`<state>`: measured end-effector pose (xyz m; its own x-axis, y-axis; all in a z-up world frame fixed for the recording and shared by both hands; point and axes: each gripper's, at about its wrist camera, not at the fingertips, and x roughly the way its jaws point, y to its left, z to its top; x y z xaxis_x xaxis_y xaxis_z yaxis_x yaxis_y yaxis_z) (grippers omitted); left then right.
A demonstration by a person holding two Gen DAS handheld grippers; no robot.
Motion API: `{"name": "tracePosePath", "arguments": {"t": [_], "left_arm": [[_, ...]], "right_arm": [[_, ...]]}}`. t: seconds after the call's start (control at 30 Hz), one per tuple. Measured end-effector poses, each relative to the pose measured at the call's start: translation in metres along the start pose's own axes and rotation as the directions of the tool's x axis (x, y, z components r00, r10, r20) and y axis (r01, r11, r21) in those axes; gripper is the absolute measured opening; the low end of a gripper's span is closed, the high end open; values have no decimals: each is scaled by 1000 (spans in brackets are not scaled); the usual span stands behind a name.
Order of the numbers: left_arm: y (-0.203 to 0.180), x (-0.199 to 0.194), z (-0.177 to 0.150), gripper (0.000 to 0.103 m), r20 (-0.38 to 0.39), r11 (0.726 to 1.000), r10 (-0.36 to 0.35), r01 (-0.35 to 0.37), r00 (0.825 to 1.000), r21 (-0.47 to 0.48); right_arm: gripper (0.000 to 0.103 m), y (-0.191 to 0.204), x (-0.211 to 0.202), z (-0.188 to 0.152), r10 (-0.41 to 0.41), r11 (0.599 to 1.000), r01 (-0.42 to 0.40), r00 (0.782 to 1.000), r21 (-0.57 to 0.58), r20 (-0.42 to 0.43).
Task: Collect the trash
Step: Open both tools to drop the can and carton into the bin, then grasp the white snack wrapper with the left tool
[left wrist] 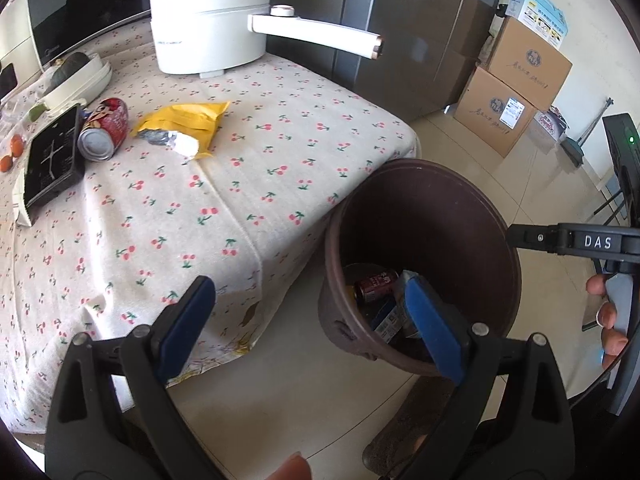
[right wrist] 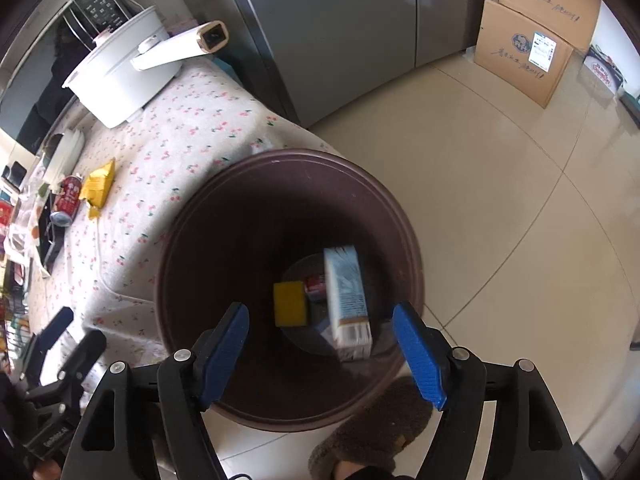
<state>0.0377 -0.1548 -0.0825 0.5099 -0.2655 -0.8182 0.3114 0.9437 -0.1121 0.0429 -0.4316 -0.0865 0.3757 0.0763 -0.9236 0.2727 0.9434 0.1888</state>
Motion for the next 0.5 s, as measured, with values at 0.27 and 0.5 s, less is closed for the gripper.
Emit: {"name": "tracePosePath", "arguments": {"t": [0.27, 0.5], "left_arm": [[63, -44, -12, 96, 28, 986, 140, -137, 990, -97], [128, -81, -11, 96, 23, 956, 229, -221, 973, -195]], "right_arm": [[82, 82, -25, 17, 95, 991, -90, 995, -101, 43], [84, 155, -38, 21, 167, 975, -150, 982, -166, 90]]}}
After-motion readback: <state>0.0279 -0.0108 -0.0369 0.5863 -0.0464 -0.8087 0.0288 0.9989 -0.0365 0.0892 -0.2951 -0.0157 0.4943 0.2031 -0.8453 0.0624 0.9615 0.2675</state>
